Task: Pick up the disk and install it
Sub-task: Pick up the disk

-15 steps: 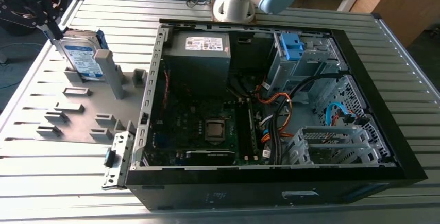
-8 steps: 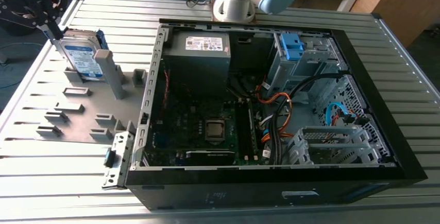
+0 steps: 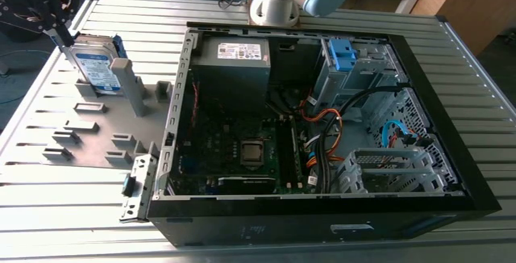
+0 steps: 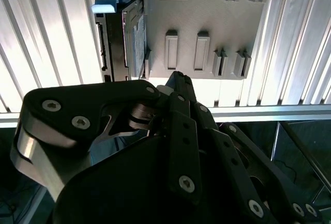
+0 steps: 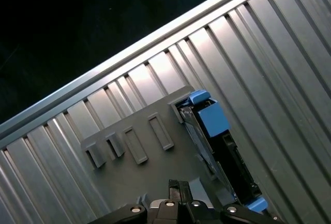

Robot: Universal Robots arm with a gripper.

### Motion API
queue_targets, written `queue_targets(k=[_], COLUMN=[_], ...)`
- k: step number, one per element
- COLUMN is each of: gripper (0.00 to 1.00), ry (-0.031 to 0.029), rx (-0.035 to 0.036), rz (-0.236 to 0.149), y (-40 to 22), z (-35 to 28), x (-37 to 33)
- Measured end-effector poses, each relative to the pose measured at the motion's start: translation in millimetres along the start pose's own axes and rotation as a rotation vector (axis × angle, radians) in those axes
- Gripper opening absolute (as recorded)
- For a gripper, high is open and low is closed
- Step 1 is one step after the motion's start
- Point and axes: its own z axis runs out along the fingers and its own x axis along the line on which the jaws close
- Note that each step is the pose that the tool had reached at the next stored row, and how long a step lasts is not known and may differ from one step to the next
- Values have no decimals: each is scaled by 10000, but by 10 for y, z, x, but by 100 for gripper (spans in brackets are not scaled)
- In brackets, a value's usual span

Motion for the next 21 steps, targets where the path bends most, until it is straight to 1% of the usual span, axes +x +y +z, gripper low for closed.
queue_targets(k=[21], gripper=[11], ry=[6], rx=[-2], rz=[-236], y=[0], z=[0], x=[0])
